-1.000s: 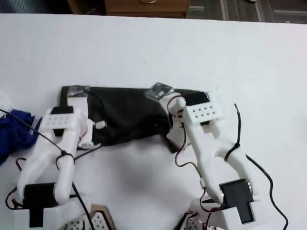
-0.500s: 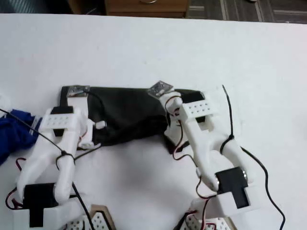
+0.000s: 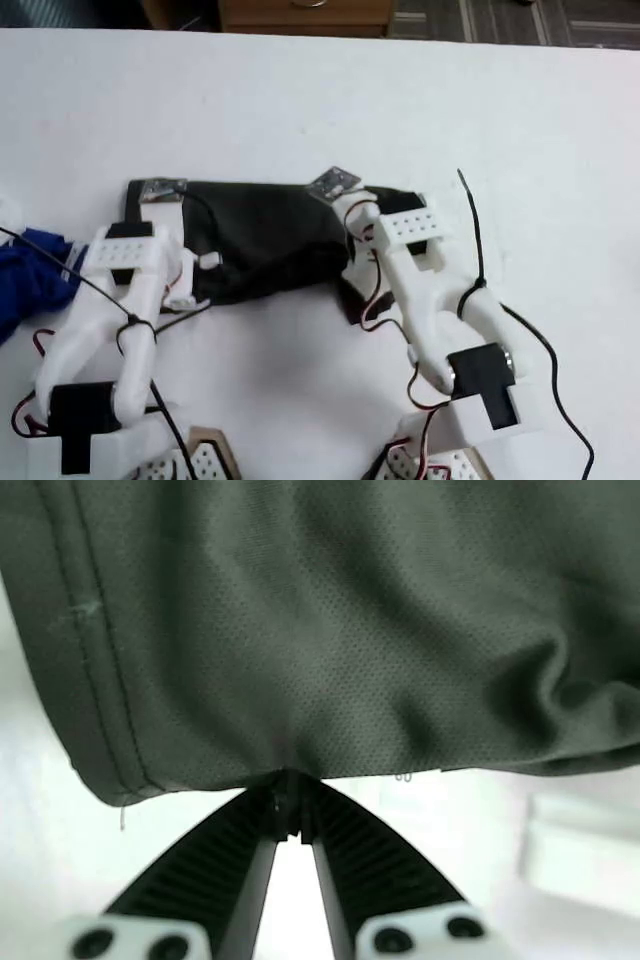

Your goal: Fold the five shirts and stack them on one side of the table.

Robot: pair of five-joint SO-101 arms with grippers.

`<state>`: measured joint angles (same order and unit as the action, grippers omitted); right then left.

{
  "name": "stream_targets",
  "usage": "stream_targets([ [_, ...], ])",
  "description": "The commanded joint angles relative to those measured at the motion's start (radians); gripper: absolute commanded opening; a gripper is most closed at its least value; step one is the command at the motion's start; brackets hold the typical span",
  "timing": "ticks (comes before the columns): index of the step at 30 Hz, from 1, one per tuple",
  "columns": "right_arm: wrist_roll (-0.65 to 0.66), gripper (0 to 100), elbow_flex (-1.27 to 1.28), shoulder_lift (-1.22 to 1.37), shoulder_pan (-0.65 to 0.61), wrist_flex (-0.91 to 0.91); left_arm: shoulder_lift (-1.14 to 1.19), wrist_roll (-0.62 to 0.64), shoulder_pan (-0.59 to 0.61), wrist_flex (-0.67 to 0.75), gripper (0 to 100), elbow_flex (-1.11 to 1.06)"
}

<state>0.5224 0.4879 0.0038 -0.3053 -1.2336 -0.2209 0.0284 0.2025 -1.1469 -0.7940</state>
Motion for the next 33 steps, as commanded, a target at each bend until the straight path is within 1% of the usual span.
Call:
stream_targets([
  [1, -0.006, 1.8, -0.038, -0.015, 0.008, -0.021, -0.008, -0.009, 0.003, 0.006, 3, -0.001],
  [9, 0.003, 1.8, -0.241, -0.007, 0.097, -0.145, -0.008, -0.009, 0.003, 0.006, 3, -0.001],
  [12, 0.008, 1.8, -0.245, -0.005, 0.102, -0.151, -0.008, -0.009, 0.003, 0.008, 3, -0.001],
  [15, 0.074, 1.8, -0.259, -0.015, 0.099, -0.153, -0.008, -0.009, 0.003, 0.008, 3, -0.001],
  [21, 0.1, 1.8, -0.298, -0.005, 0.099, -0.14, -0.008, -0.009, 0.003, 0.008, 3, -0.001],
  [25, 0.278, 1.8, -0.342, -0.005, 0.096, -0.128, -0.008, -0.009, 0.003, 0.008, 3, -0.001],
  [30, 0.385, 1.8, -0.397, -0.002, 0.097, -0.125, -0.008, -0.009, 0.003, 0.008, 3, -0.001],
  [33, 0.425, 1.8, -0.399, -0.002, 0.076, -0.067, -0.008, -0.009, 0.003, 0.008, 3, -0.001],
])
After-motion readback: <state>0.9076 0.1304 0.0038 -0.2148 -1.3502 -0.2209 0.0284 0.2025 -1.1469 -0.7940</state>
